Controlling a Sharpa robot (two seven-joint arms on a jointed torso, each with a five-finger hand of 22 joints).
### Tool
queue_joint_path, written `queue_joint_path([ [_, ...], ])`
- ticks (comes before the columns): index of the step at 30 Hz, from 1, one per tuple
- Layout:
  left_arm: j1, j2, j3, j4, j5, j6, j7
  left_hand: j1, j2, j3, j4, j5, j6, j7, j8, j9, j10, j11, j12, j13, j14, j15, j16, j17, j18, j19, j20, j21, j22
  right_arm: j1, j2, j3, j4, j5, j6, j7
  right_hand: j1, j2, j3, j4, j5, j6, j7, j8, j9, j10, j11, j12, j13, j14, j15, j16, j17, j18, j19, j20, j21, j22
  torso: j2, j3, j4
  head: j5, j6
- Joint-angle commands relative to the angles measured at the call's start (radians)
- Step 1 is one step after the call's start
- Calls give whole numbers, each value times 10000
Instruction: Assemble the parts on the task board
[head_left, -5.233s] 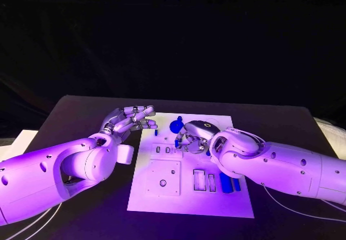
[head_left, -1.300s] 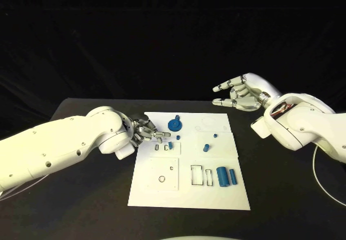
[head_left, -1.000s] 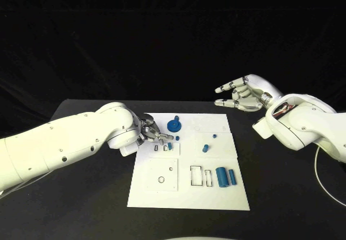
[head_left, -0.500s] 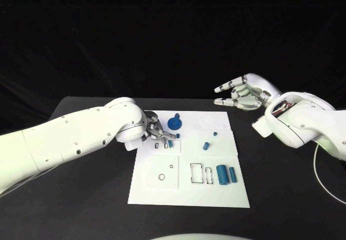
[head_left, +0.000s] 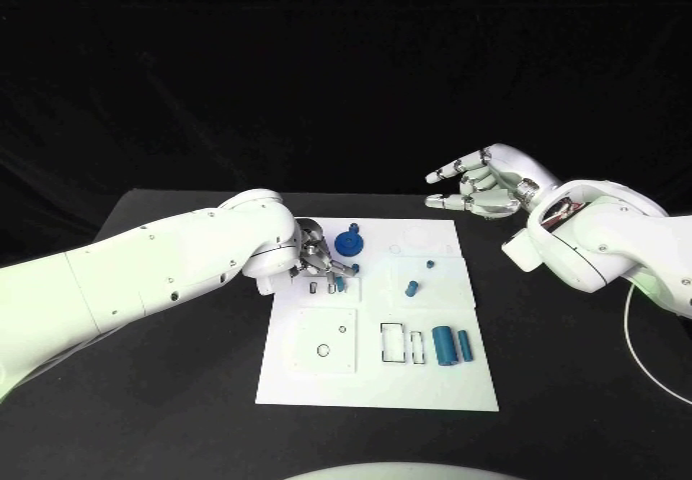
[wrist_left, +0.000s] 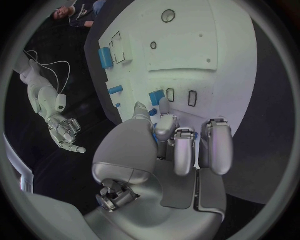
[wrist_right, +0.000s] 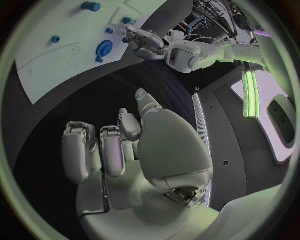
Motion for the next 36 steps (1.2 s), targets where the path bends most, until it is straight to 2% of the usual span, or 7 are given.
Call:
queue_joint_path([
  [1, 13, 66, 0, -57, -147, 416, -746, 58, 30, 26, -57, 53, -72, 15, 96, 60, 67, -15, 73, 17, 1070, -77, 30, 2633, -99, 160, -32, 70, 515, 1, 14, -1, 2, -44, 137, 12, -87, 11, -34, 31, 58, 14, 28, -42, -11, -46, -19, -34, -13, 687, -65, -68, 1048, 35, -61, 8, -64, -12, 1, 8, 2, -8, -20],
  [14, 13, 215, -2, -249, -164, 635, -876, 198, 66, 62, -90, 61, -140, -6, 253, 276, 81, -33, 107, 58, 1070, -91, 30, 2633, -110, 178, -45, 101, 578, 0, 48, -2, -15, -46, 159, 22, -94, 22, -35, 35, 73, 21, 26, -40, -10, -38, -21, -21, -6, 689, -66, -67, 1053, 35, -60, 7, -65, -11, 4, 9, 5, -13, -79],
  [23, 13, 303, -10, -365, -173, 791, -924, 382, 198, 224, -122, 155, -237, -25, 399, 507, 87, -51, 123, 81, 1070, -106, 30, 2633, -118, 188, -60, 123, 629, -2, 64, -5, -30, -47, 187, 19, -94, 22, -35, 35, 73, 21, 26, -40, -10, -38, -21, -21, -6, 689, -66, -67, 1053, 35, -60, 7, -65, -11, -3, 10, 13, -24, -140],
  [36, 13, 368, -17, -405, -174, 934, -921, 752, 232, 545, -311, 159, -369, -46, 535, 781, 90, -72, 129, 100, 1070, -124, 30, 2633, -126, 198, -78, 148, 690, -4, 90, -7, -39, -47, 222, 22, -103, 34, -38, 39, 89, 31, 24, -37, -8, -23, -23, 4, 9, 688, -67, -72, 1046, 34, -59, 7, -65, -10, -3, 11, 7, -23, -191],
])
